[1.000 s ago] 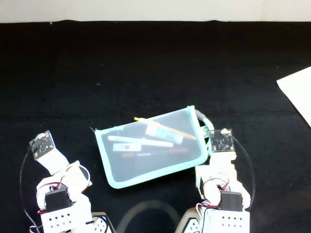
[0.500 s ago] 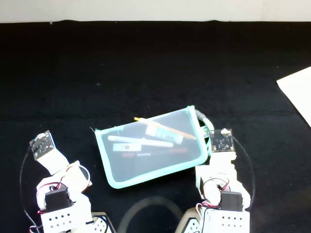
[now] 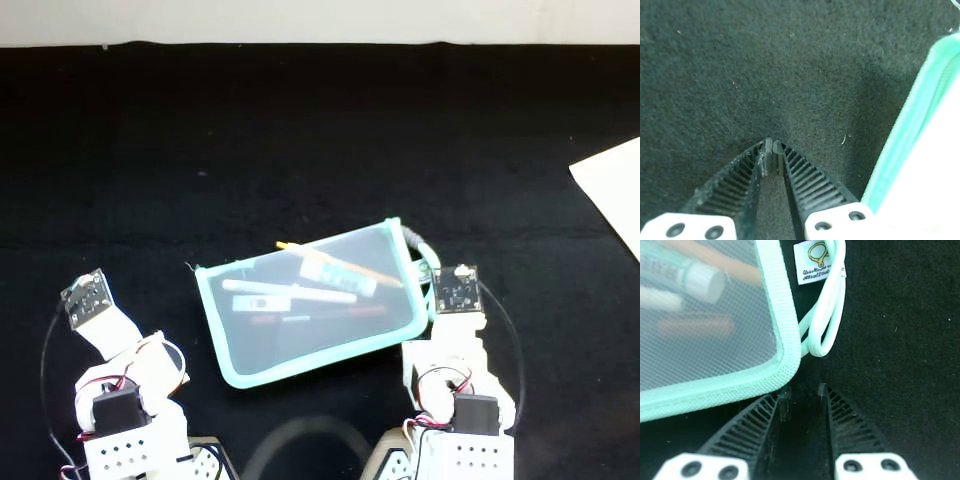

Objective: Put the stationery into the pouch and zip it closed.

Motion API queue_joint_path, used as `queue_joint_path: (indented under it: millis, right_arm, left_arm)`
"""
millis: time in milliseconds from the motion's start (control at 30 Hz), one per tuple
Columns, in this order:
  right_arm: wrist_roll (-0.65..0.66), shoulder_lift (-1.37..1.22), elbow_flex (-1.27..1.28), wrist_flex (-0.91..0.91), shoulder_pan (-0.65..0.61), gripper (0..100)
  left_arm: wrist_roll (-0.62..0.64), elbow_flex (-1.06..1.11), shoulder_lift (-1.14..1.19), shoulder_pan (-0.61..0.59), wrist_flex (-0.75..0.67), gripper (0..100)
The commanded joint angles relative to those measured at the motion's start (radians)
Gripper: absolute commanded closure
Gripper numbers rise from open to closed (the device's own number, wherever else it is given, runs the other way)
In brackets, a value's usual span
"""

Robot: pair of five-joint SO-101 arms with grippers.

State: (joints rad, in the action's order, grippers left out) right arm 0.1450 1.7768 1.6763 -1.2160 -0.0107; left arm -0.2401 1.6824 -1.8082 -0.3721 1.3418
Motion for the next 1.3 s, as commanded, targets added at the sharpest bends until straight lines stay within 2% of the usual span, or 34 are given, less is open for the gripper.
queue_joint_path:
  millis: [0,567,667,800,867,967,1033,1100,1167,1267]
  right_arm:
    - [0.002,0.01,0.131,-0.007,0.007,89.2]
    - [0.0,0.01,0.131,-0.001,0.004,89.2]
    - [-0.002,0.008,0.131,0.09,-0.008,89.2]
    - [-0.003,0.008,0.131,0.214,-0.007,89.2]
    - [-0.003,0.008,0.131,0.289,-0.007,89.2]
    - [-0.003,0.008,0.131,0.374,-0.007,89.2]
    - [-0.003,0.008,0.131,0.392,-0.005,88.9]
    - [-0.003,0.008,0.131,0.392,0.019,88.3]
    - [-0.002,-0.001,0.124,0.378,0.067,83.4]
    - [0.003,-0.001,0.035,0.243,0.117,75.7]
  left_arm:
    - [0.008,0.013,0.002,-0.008,0.0,98]
    - [0.011,0.013,0.002,-0.004,0.0,98]
    - [0.008,0.013,0.001,0.019,-0.008,97]
    - [0.003,0.013,0.001,0.163,-0.02,97]
    - [-0.051,0.013,0.001,0.222,-0.066,97]
    - [-0.169,-0.001,0.001,0.217,-0.152,89]
    - [-0.153,-0.041,0.001,0.18,-0.167,86]
    - [-0.146,-0.11,0.001,0.139,-0.132,85]
    - [-0.147,-0.228,0.002,0.11,-0.049,85]
    - [-0.149,-0.427,0.004,0.119,0.058,85]
